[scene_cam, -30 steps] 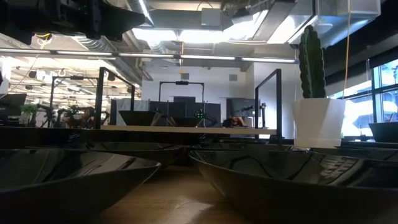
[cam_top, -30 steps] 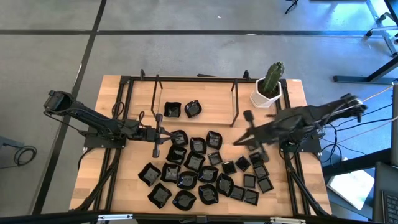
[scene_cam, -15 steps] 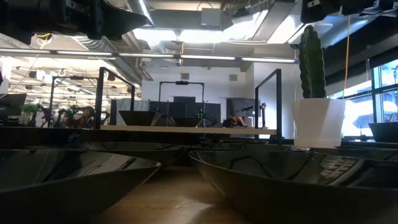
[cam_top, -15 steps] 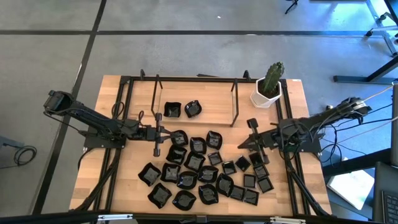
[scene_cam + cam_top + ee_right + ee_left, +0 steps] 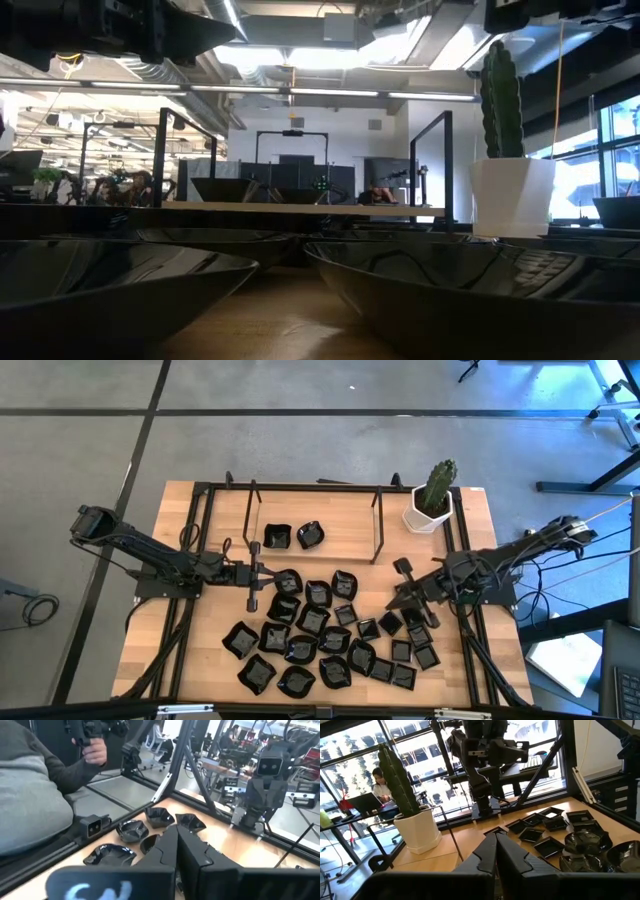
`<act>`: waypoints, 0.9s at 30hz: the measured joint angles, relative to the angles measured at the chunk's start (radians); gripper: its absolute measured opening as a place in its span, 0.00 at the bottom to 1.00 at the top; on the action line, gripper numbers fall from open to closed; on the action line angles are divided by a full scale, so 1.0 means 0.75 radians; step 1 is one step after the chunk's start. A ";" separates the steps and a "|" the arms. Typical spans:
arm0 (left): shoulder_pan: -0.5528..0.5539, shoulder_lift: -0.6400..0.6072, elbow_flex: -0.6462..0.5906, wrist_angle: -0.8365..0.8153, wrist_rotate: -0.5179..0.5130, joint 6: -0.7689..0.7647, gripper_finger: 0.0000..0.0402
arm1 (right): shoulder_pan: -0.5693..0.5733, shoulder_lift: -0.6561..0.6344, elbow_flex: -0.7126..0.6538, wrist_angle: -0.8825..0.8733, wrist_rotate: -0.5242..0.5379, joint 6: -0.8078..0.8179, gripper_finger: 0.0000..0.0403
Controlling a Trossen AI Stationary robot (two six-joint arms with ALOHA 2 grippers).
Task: Pick & Place Mini shaped plates
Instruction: Put the square plate on the shelf
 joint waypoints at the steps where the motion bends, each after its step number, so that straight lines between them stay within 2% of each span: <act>1: 0.000 0.000 0.000 0.000 0.000 0.000 0.01 | 0.000 0.008 0.000 0.001 0.000 -0.011 0.02; 11: 0.000 0.000 0.000 0.000 0.002 -0.004 0.02 | 0.000 0.053 0.000 0.034 0.010 -0.040 0.02; 19: 0.000 0.000 0.000 0.102 0.017 -0.030 0.01 | 0.002 0.054 0.000 0.047 -0.003 0.091 0.01; 27: 0.000 -0.001 0.001 0.184 0.177 0.139 0.02 | 0.002 0.124 0.000 0.113 -0.002 0.172 0.01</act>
